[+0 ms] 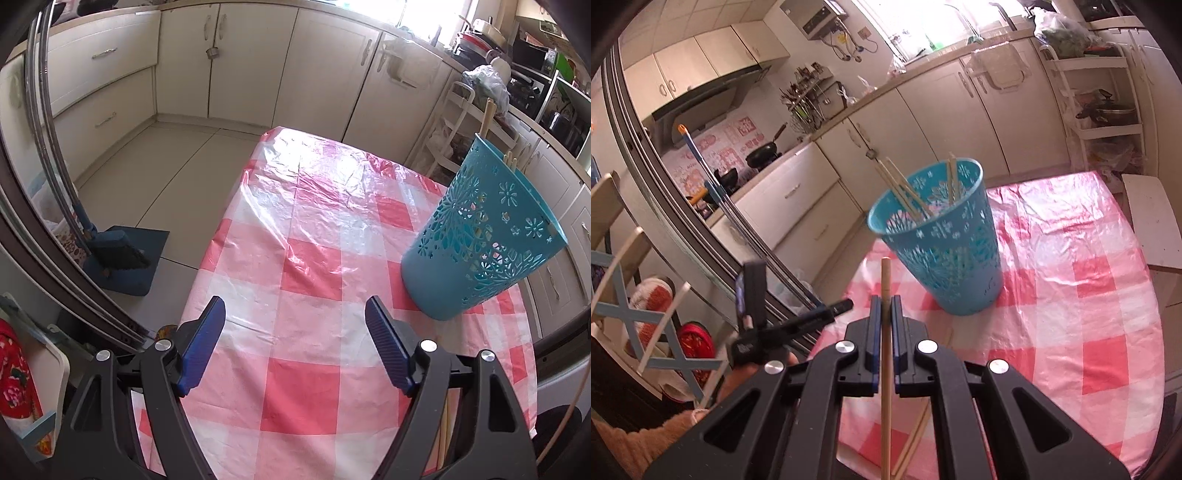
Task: Organize utensils
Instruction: 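Carry the stick in the right gripper over the basket and release it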
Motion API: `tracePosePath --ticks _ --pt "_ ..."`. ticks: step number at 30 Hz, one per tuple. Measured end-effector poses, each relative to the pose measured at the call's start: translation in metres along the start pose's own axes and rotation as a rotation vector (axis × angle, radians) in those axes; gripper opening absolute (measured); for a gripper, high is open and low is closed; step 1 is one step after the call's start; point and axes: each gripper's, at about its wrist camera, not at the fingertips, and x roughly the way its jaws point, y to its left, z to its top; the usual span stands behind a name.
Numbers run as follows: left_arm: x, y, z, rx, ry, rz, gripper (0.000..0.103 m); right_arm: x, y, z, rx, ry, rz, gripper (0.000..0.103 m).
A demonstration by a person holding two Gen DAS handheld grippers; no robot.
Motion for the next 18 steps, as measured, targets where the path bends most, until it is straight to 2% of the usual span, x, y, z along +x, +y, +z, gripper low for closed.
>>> tracePosePath --ticks 6,11,15,18 --pt "0.005 -0.004 -0.002 0.001 0.020 -0.016 0.075 -0.005 0.015 0.064 -0.001 -0.119 0.047 0.006" --pt "0.008 -0.009 -0.002 0.013 0.030 -0.028 0.075 0.011 0.025 0.104 -0.011 -0.197 0.009 0.006" --pt "0.011 -0.011 -0.002 0.010 0.043 -0.041 0.076 0.027 0.020 0.130 0.032 -0.264 -0.025 0.006" --pt "0.012 -0.012 0.000 0.008 0.049 -0.053 0.076 0.035 0.019 0.143 0.019 -0.340 -0.108 0.006"
